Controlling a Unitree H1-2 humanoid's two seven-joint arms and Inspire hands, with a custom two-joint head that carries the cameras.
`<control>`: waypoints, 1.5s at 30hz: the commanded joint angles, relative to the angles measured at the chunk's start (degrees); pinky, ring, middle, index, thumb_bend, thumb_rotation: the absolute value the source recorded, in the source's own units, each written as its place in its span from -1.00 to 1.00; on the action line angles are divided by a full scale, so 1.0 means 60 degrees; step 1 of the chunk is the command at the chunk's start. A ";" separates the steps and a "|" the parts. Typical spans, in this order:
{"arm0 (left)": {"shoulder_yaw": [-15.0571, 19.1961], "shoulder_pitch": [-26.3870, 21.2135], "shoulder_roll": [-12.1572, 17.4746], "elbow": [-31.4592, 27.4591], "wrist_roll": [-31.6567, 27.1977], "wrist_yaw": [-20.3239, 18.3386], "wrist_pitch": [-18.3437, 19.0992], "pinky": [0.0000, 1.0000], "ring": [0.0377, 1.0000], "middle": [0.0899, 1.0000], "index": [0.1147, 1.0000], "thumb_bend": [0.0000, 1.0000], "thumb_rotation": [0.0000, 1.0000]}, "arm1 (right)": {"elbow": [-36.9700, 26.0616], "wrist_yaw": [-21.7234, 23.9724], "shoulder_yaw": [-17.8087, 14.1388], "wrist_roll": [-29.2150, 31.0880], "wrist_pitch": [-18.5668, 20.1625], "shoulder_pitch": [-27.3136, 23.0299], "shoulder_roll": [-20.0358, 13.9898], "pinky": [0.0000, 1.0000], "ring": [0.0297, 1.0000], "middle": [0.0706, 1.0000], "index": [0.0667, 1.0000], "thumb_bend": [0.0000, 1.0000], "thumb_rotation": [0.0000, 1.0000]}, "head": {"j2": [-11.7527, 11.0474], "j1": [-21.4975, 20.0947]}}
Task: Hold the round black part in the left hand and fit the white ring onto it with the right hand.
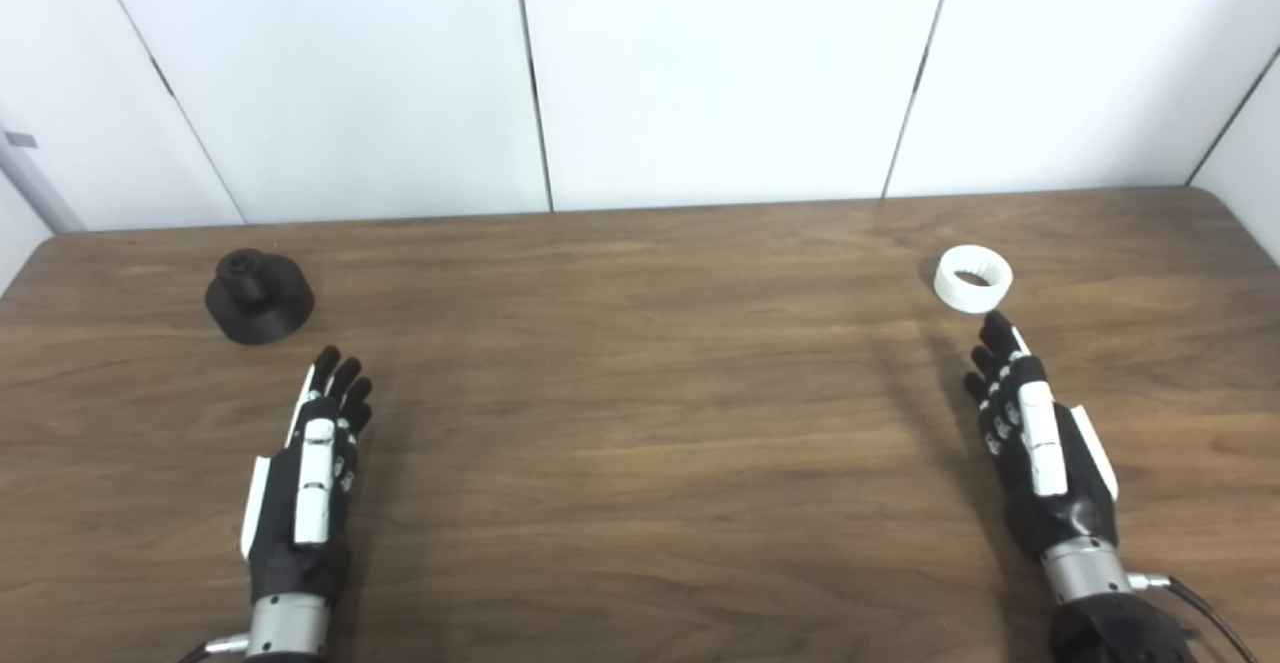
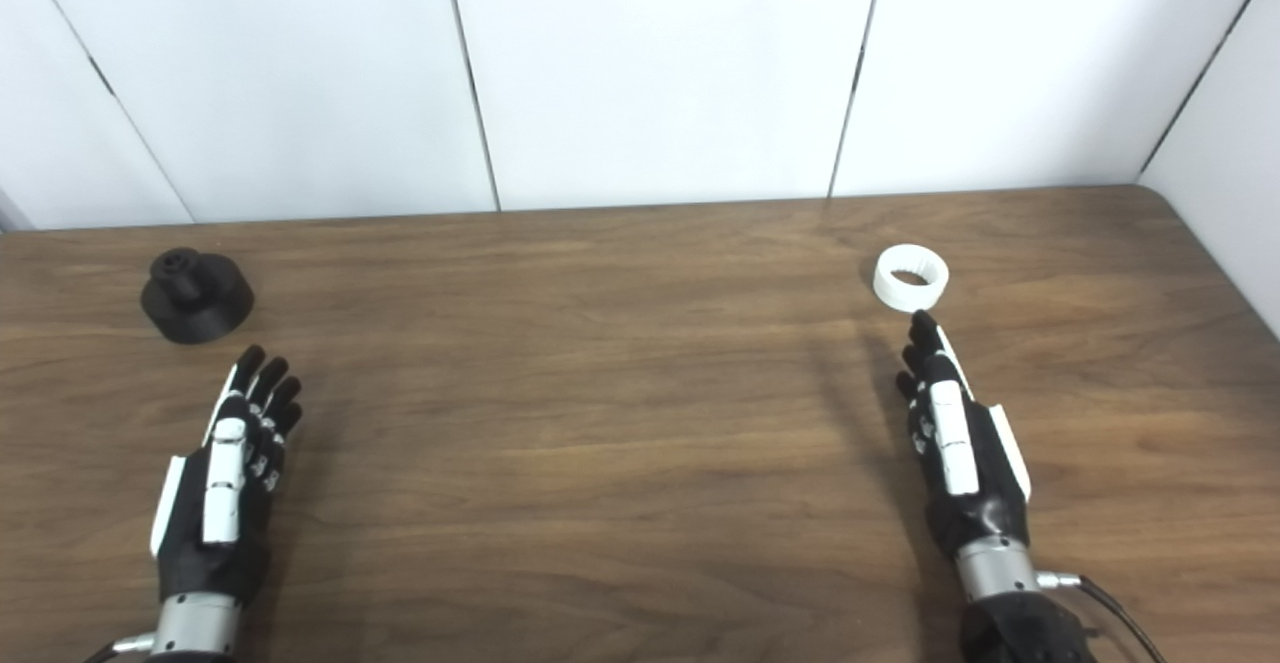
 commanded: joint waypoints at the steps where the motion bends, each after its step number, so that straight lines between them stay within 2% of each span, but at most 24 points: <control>1: -0.0088 -0.0066 -0.0069 -0.0237 0.0095 0.0085 -0.0190 0.92 0.91 0.91 0.97 -0.08 0.82 | -0.0233 0.0088 -0.0113 0.0104 -0.0405 -0.0120 -0.0094 1.00 1.00 0.99 0.94 0.08 0.90 | 0.0005 -0.0010; 6: -0.0065 -0.0118 -0.0069 -0.0074 -0.0051 -0.0013 -0.0381 0.98 0.90 0.91 0.97 -0.05 0.77 | -0.0191 0.0141 -0.0117 0.0115 -0.0434 -0.0142 -0.0071 1.00 1.00 1.00 0.96 0.12 0.88 | -0.0038 -0.0093; 9: -0.0072 -0.0118 -0.0010 -0.0054 0.0051 -0.0007 -0.0370 0.97 0.90 0.91 0.97 -0.10 0.80 | -0.0181 0.0137 -0.0095 0.0079 -0.0442 -0.0142 -0.0047 1.00 1.00 1.00 0.96 0.10 0.90 | -0.0056 -0.0154; 22: -0.0106 -0.0070 0.0013 -0.0079 0.0130 0.0001 -0.0279 0.97 0.95 0.96 1.00 -0.07 0.81 | -0.0069 0.0169 -0.0107 0.0103 -0.0563 -0.0129 -0.0076 1.00 1.00 1.00 0.95 0.06 0.90 | -0.0132 -0.0090; 25: -0.0155 -0.0059 -0.0034 -0.0091 0.0277 0.0057 -0.0338 0.94 0.92 0.94 0.99 -0.06 0.80 | -0.0024 0.0181 -0.0137 0.0122 -0.0591 -0.0139 -0.0108 1.00 1.00 1.00 0.95 0.04 0.93 | -0.0205 0.0189; 30: -0.0293 -0.0035 -0.0202 -0.0005 0.0538 0.0134 -0.0508 0.92 0.91 0.93 0.98 -0.09 0.76 | 0.0095 0.0310 -0.0255 0.0257 -0.0623 -0.0145 -0.0229 1.00 1.00 1.00 0.97 0.07 0.93 | -0.0504 0.1373; 33: -0.0410 -0.0012 -0.0319 0.0050 0.0648 0.0205 -0.0576 0.91 0.90 0.92 0.97 -0.05 0.71 | 0.0241 0.0451 -0.0309 0.0215 -0.0794 -0.0152 -0.0378 1.00 1.00 1.00 1.00 0.12 0.97 | -0.0669 0.1767; 35: -0.0496 0.0005 -0.0432 0.0078 0.0771 0.0293 -0.0582 0.91 0.89 0.91 0.96 -0.02 0.71 | 0.0292 0.0452 -0.0365 0.0225 -0.0823 -0.0156 -0.0421 1.00 1.00 1.00 0.99 0.10 0.98 | -0.0932 0.2353; 38: -0.0587 -0.0002 -0.0566 0.0216 0.0936 0.0391 -0.0737 0.91 0.89 0.90 0.94 -0.03 0.69 | 0.0239 0.0418 -0.0434 0.0275 -0.0726 -0.0153 -0.0421 1.00 1.00 1.00 0.99 0.08 0.99 | -0.1186 0.2777; 42: -0.0661 -0.0043 -0.0698 0.0487 0.1066 0.0476 -0.1068 0.88 0.87 0.89 0.92 -0.02 0.61 | 0.0066 0.0441 -0.0397 0.0152 -0.0642 -0.0143 -0.0455 1.00 1.00 1.00 1.00 0.03 1.00 | -0.1390 0.3003; 45: -0.0669 -0.0073 -0.0790 0.0613 0.1184 0.0578 -0.1115 0.86 0.86 0.90 0.94 0.03 0.61 | 0.0077 0.0516 -0.0335 0.0042 -0.0781 -0.0162 -0.0521 1.00 1.00 1.00 1.00 0.14 1.00 | -0.1466 0.3133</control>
